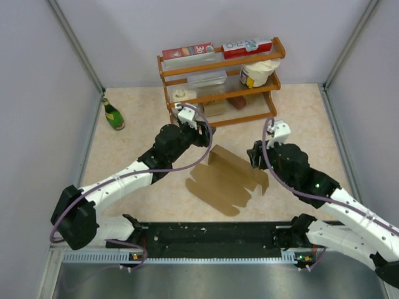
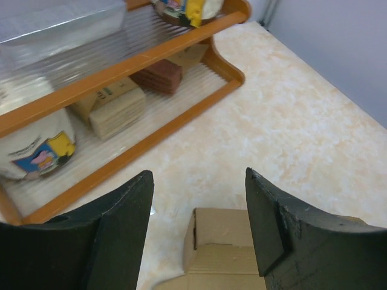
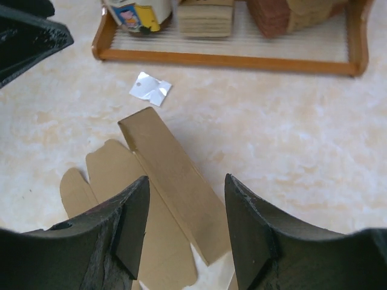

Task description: Fold the paper box

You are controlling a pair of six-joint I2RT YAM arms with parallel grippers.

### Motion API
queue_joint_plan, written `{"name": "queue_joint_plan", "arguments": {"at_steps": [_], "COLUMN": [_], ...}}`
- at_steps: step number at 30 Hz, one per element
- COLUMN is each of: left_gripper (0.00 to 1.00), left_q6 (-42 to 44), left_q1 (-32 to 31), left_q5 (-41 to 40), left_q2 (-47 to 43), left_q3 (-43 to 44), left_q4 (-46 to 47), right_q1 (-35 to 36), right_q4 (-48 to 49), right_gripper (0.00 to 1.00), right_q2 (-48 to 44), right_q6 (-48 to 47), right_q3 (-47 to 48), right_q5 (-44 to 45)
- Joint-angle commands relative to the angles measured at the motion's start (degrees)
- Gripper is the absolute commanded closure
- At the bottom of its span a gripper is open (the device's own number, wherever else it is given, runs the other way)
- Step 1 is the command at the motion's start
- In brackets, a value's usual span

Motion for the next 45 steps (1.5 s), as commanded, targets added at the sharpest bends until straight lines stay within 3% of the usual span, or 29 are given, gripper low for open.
{"name": "queue_joint_plan", "arguments": {"at_steps": [1, 5, 8, 12, 14, 16, 19, 36, 45], "left_gripper": [0.34, 0.37, 0.46, 0.61, 0.72, 0.88, 1.0, 1.0, 1.0], "left_q6": [2.13, 3.09, 2.57, 1.34, 0.9, 0.55, 0.28, -1.39, -1.12], "left_q1": [0.27, 0.27, 0.27, 0.27, 0.27, 0.27, 0.27, 0.27, 0.27], "left_q5": [13.59, 21.41, 24.86, 24.52, 22.85, 21.44, 20.03, 17.31, 16.6], "left_q2": [5.64, 13.55, 17.25, 20.07, 20.77, 21.22, 21.65, 16.39, 16.38], "left_q3": [8.46, 14.79, 16.47, 16.21, 15.51, 15.24, 14.89, 4.44, 3.11], "left_q4": [-3.52, -7.56, -7.92, -7.83, -7.22, -6.78, -6.08, -3.96, -3.87], "right_q1": [-4.1, -9.81, -11.23, -11.32, -11.32, -11.32, -11.32, -11.32, -11.32], "right_q4": [-8.02, -13.39, -14.45, -14.45, -14.45, -14.36, -14.28, -12.26, -11.64], "right_gripper": [0.48, 0.49, 0.49, 0.49, 0.49, 0.49, 0.48, 0.48, 0.48], "right_q2": [-5.15, -5.33, -5.41, -5.94, -6.12, -6.38, -6.47, -4.71, -3.48], "right_q6": [14.84, 19.68, 20.92, 21.71, 21.54, 21.1, 20.66, 19.87, 19.34], "right_q3": [-0.49, -0.85, -1.99, -3.39, -3.84, -4.19, -4.54, -5.6, -5.42], "right_q5": [3.75, 1.38, -0.29, -1.09, -1.0, -1.0, -1.17, -2.49, -3.02]}}
